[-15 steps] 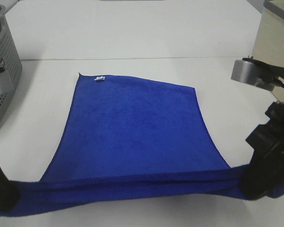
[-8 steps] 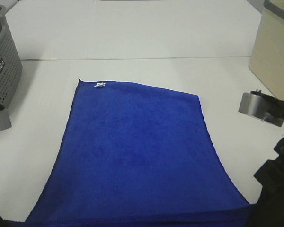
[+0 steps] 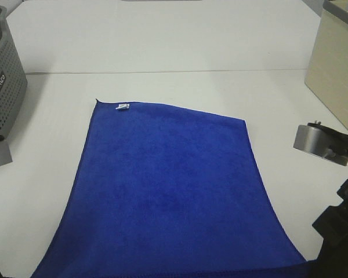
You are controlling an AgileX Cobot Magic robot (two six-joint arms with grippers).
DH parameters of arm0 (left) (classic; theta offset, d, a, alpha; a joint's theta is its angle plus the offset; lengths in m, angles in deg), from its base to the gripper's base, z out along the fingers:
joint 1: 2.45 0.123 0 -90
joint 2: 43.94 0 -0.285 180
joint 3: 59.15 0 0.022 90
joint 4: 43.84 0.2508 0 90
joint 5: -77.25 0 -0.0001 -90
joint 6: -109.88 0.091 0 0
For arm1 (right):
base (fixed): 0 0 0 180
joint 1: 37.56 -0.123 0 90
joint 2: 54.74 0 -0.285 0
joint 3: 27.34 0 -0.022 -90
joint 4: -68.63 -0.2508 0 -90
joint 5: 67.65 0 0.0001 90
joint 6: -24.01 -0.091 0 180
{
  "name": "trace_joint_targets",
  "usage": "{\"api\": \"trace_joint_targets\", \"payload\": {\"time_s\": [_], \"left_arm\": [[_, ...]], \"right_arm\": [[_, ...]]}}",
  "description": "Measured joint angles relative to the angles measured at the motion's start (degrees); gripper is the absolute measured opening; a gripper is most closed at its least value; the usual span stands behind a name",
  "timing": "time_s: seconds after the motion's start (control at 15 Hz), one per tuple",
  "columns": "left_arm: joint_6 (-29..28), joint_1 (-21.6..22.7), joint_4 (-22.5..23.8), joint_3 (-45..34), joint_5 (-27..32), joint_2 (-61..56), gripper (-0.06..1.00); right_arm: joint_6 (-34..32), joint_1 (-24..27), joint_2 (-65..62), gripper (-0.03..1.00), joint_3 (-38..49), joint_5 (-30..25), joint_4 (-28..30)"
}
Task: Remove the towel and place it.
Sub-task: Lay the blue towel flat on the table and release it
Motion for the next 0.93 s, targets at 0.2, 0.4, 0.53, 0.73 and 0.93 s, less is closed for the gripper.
{"api": "trace_joint_targets", "payload": {"time_s": [0.2, 0.4, 0.53, 0.73, 0.93], "left_arm": [[-1.15, 0.00, 0.00, 0.00, 0.00, 0.00, 0.00], [-2.29, 0.00, 0.00, -0.06, 0.23, 0.00, 0.00], [-2.29, 0.06, -0.29, -0.06, 0.29, 0.00, 0.00], [-2.29, 0.17, -1.55, -0.06, 0.52, 0.00, 0.00], [-2.52, 0.17, -1.78, -0.06, 0.69, 0.00, 0.00]], "right_arm": [[0.34, 0.00, 3.04, 0.02, 0.80, 0.06, -0.23], [0.40, 0.00, 5.61, 0.02, 1.09, 0.11, -0.74], [0.40, 0.00, 5.61, 0.02, 1.09, 0.11, -0.80], [1.03, 0.11, 5.61, 0.02, 1.09, 0.06, -0.29], [1.83, 0.11, 5.61, 0.02, 1.09, 0.06, 0.00]]}}
